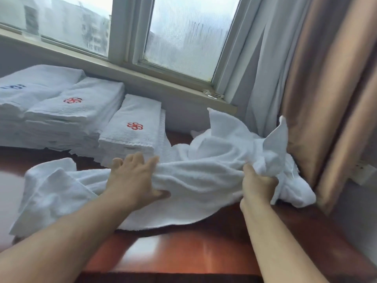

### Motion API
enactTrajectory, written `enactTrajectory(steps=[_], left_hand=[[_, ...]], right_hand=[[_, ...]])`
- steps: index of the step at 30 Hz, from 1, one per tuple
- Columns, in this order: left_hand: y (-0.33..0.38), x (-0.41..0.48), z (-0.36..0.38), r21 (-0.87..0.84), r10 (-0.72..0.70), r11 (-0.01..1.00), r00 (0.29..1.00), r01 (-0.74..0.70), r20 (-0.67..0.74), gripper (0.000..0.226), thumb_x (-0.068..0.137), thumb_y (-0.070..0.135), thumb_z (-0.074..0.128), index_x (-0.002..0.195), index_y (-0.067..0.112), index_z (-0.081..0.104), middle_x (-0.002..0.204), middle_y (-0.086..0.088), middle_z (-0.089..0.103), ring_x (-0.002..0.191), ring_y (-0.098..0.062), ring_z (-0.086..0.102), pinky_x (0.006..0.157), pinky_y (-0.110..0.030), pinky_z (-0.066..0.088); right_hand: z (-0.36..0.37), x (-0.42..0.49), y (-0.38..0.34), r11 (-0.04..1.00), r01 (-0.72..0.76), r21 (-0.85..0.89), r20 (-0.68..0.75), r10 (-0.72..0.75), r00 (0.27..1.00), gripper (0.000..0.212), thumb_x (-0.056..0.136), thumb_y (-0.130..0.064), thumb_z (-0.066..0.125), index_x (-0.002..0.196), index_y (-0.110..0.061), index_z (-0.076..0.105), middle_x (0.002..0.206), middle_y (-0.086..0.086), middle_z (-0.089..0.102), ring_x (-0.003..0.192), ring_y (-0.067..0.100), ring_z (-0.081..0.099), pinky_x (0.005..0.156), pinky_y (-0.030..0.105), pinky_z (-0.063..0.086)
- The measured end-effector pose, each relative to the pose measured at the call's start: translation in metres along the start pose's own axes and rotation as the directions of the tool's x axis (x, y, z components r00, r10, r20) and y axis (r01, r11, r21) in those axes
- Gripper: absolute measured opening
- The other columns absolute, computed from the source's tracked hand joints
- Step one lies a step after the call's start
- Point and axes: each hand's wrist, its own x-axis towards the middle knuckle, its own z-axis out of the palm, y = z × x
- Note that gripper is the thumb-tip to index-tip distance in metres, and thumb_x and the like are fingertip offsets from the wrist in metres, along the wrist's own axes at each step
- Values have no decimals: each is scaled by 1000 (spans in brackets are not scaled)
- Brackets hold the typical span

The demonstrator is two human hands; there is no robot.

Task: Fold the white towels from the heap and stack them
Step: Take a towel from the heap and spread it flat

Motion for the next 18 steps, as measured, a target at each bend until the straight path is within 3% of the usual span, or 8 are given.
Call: enactTrajectory(steps=[3, 6, 8, 10, 11, 13, 15, 18], left_hand=[[27, -10, 12, -3, 145, 989, 981, -145, 133, 113, 59, 99, 43, 152, 42, 15, 143, 4, 34, 134, -22, 31, 113, -43, 21], [49, -23, 23, -64, 337, 941, 926, -331, 170, 109, 65, 94, 46, 155, 43, 11, 155, 8, 22, 141, -19, 23, 118, -41, 15], [57, -27, 27, -118, 465, 885, 874, -451, 142, 88, 71, 88, 47, 147, 49, 28, 149, 14, 30, 136, -16, 29, 115, -38, 18], [60, -28, 25, -154, 534, 843, 836, -515, 127, 60, 78, 81, 51, 127, 48, 52, 138, 20, 42, 129, -11, 36, 112, -35, 25], [62, -28, 23, -166, 541, 839, 828, -518, 148, 50, 81, 77, 52, 118, 45, 59, 132, 22, 47, 126, -9, 40, 109, -34, 30], [64, -28, 19, -206, 533, 845, 815, -494, 228, 43, 81, 74, 55, 101, 37, 65, 118, 20, 56, 116, -7, 49, 100, -33, 40], [67, -28, 12, -219, 502, 864, 799, -452, 332, 58, 75, 84, 49, 90, 30, 63, 107, 16, 59, 105, -7, 53, 89, -34, 46], [68, -27, 2, -249, 368, 926, 824, -284, 431, 85, 81, 90, 17, 77, 18, 61, 88, 7, 59, 80, -9, 52, 75, -34, 42]], right_hand=[[-30, 4, 29, 986, -139, -88, 42, 143, 989, 66, 76, -33, 81, 125, -3, 49, 115, 7, 62, 87, 23, 60, 70, 28, 44], [-53, 6, 36, 993, -106, -59, 24, 108, 994, 61, 74, -39, 77, 123, -9, 59, 109, 1, 67, 90, 20, 65, 67, 28, 47], [-64, 9, 31, 999, -40, -3, -2, 40, 999, 56, 74, -40, 70, 123, -15, 60, 102, -7, 67, 89, 15, 65, 64, 26, 46], [-73, 13, 27, 975, 81, -205, -24, -88, 996, 62, 77, -31, 68, 133, -13, 49, 111, -4, 63, 96, 22, 63, 65, 28, 46], [-76, 16, 27, 903, 146, -405, -8, -163, 987, 71, 79, -25, 69, 142, -12, 39, 125, 4, 58, 106, 29, 59, 74, 33, 50], [-83, 19, 31, 561, 297, -772, 120, -331, 936, 86, 81, -22, 72, 153, -15, 25, 148, 14, 40, 129, 37, 44, 99, 48, 46], [-83, 20, 30, 295, 581, -759, 427, -449, 785, 71, 84, -20, 70, 149, -15, 41, 147, 10, 43, 134, 32, 40, 108, 47, 38], [-73, 16, 26, 303, 771, -560, 761, -181, 623, 34, 94, -22, 58, 126, -17, 66, 126, 1, 63, 117, 21, 57, 100, 33, 46]])
